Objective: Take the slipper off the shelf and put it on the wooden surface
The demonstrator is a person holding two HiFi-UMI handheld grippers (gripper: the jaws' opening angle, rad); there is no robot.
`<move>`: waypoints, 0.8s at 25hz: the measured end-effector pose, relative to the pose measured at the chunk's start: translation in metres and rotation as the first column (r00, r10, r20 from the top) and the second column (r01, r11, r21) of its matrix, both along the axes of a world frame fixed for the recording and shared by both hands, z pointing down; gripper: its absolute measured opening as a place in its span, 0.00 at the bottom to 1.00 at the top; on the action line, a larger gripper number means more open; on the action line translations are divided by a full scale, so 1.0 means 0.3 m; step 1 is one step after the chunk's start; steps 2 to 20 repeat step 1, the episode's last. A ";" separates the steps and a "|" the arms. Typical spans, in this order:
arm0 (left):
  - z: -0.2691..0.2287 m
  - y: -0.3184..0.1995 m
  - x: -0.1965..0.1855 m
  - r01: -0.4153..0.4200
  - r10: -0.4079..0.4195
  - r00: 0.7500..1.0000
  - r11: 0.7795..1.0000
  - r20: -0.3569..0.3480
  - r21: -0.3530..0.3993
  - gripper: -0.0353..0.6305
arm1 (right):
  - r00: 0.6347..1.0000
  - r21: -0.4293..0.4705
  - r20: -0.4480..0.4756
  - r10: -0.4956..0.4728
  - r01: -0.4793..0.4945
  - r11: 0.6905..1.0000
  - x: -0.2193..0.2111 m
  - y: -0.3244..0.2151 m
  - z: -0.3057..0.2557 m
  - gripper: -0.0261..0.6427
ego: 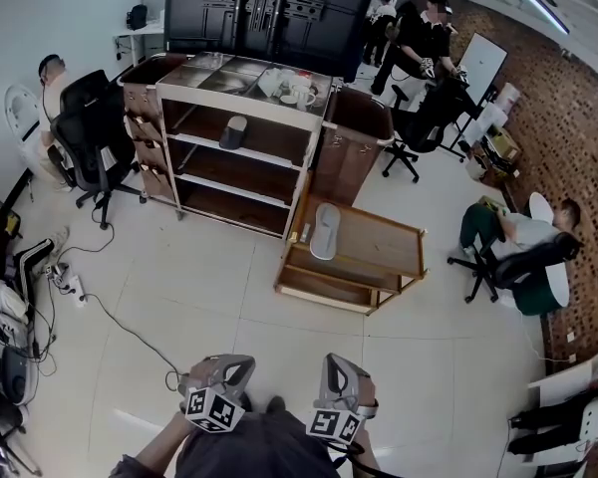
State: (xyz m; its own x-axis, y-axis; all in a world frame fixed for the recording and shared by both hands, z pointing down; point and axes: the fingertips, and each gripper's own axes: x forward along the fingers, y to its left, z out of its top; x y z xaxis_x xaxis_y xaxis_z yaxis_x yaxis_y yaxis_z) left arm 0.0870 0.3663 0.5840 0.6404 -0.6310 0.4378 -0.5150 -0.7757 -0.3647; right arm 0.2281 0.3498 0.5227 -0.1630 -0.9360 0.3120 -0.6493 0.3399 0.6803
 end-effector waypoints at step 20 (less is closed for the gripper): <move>0.000 0.001 -0.002 -0.001 0.001 1.000 1.000 0.000 0.000 0.07 | 1.000 0.001 0.000 0.000 0.000 1.000 -0.002 0.001 -0.001 0.04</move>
